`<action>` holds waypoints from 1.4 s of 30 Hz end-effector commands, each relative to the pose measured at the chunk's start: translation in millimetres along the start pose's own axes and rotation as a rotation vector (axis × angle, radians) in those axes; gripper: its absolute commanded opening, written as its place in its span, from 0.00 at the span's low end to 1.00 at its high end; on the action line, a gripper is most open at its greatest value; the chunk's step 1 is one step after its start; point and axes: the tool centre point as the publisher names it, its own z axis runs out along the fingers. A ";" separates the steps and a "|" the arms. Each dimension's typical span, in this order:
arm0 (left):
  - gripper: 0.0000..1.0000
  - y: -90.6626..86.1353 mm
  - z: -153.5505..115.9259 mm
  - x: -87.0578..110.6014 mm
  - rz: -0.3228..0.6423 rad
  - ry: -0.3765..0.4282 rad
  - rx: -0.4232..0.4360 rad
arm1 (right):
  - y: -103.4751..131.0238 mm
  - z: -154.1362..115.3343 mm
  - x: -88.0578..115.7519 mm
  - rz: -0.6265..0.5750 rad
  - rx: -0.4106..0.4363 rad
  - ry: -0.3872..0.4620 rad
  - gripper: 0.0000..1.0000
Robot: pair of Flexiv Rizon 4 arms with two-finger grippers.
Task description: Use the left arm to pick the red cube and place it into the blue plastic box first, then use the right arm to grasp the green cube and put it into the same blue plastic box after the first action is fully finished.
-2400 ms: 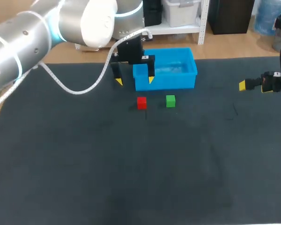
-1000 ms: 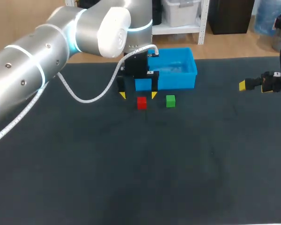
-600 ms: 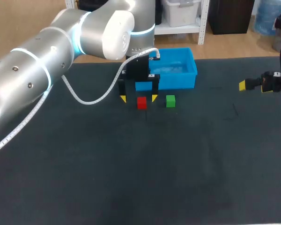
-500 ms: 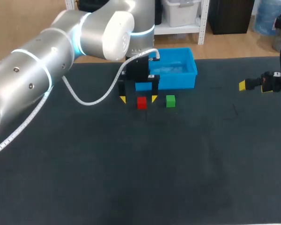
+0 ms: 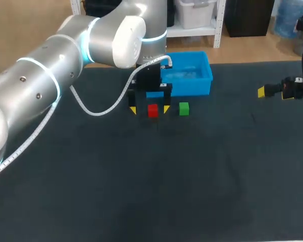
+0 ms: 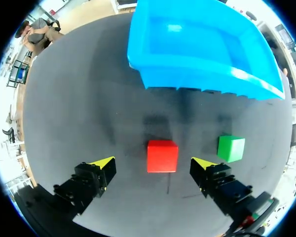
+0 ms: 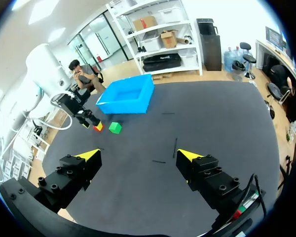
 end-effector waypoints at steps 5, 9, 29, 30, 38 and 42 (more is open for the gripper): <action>1.00 -0.6 5.9 -3.5 -0.007 0.016 -0.006 | -0.3 0.1 -0.1 0.000 0.000 0.001 1.00; 1.00 0.5 8.0 -3.5 -0.012 0.019 -0.006 | -0.3 0.1 -0.1 0.000 0.000 0.001 1.00; 0.88 -0.5 10.8 -4.8 -0.008 0.015 -0.002 | -0.3 0.1 -0.1 0.000 0.000 0.001 1.00; 0.82 -0.6 10.9 -4.9 -0.007 0.015 -0.001 | -0.3 0.1 -0.1 0.000 0.000 0.001 1.00; 0.00 -1.1 10.9 -6.0 -0.006 0.011 0.001 | -0.3 0.1 -0.1 0.000 0.000 0.001 1.00; 0.00 -1.5 11.0 -6.1 -0.005 0.012 0.001 | -0.3 0.1 -0.1 0.000 0.000 0.001 1.00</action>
